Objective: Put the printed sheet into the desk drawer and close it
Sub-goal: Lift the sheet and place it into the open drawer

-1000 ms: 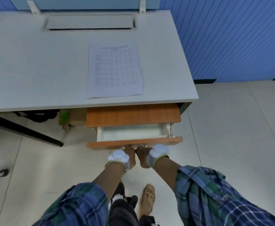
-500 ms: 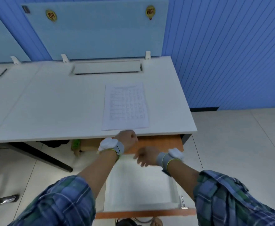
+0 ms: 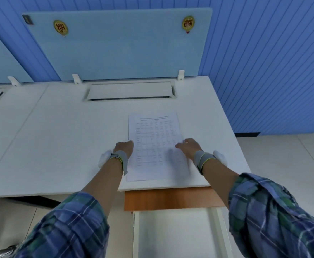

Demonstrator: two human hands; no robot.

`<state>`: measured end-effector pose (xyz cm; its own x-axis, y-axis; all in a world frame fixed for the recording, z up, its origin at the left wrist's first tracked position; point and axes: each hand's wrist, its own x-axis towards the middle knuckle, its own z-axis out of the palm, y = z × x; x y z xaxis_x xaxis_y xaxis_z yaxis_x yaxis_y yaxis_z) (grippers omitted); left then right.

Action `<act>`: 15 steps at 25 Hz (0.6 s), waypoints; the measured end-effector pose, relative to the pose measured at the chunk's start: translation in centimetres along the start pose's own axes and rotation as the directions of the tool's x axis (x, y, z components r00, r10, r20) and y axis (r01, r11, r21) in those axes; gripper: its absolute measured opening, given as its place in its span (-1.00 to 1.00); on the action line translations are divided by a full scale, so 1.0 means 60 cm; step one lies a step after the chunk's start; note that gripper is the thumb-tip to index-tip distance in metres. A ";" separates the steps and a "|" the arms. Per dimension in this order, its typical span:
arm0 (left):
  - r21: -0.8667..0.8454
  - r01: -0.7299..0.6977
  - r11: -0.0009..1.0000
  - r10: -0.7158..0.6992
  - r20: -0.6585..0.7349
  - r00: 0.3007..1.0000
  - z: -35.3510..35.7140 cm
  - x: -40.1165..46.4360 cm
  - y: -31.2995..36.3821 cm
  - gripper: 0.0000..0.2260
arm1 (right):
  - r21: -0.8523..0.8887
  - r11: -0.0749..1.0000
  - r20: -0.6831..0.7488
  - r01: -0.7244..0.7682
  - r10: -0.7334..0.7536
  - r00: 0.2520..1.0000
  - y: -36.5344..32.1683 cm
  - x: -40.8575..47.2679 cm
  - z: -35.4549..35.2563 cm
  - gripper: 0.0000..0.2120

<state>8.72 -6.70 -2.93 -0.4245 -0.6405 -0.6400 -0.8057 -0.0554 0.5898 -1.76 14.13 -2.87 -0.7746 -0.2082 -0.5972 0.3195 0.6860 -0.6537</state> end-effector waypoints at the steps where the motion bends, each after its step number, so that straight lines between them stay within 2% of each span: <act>1: -0.039 -0.001 0.999 0.002 0.032 0.999 0.002 0.006 0.004 -0.83 | 0.007 1.000 -0.016 -0.004 0.004 1.000 -0.007 0.009 0.001 -0.50; 5: -0.079 -0.026 0.997 0.033 0.095 0.995 0.008 -0.019 0.001 -0.92 | -0.017 0.998 -0.022 -0.055 0.055 0.998 -0.013 -0.001 0.015 -0.55; 6: -0.091 -0.046 0.995 0.056 0.106 0.993 0.010 -0.035 -0.009 -0.94 | -0.013 0.999 -0.045 -0.052 0.052 0.998 -0.004 -0.012 0.016 -0.50; 8: -0.069 -0.083 0.994 0.091 0.129 0.987 0.018 -0.071 -0.037 -0.91 | -0.004 0.999 -0.069 -0.051 0.050 0.996 0.023 -0.051 0.015 -0.42; 10: 0.017 -0.127 0.992 0.122 0.164 0.979 0.034 -0.093 -0.069 -0.82 | 0.017 0.998 -0.073 -0.061 0.062 0.995 0.058 -0.085 0.014 -0.42; 12: 0.079 -0.193 0.978 0.181 0.139 0.974 0.050 -0.135 -0.107 -0.77 | 0.052 0.998 -0.063 -0.037 0.040 0.997 0.105 -0.134 0.006 -0.46; 15: 0.013 -0.215 0.976 0.212 0.117 0.970 0.070 -0.192 -0.180 -0.80 | 0.091 0.996 -0.050 0.017 -0.012 0.999 0.177 -0.205 0.005 -0.65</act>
<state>20.58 4.52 -3.97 -0.6312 -0.5433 -0.5536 -0.7009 0.0940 0.7070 11.34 23.75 -2.61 -0.8048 -0.1815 -0.5651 0.3547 0.6163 -0.7031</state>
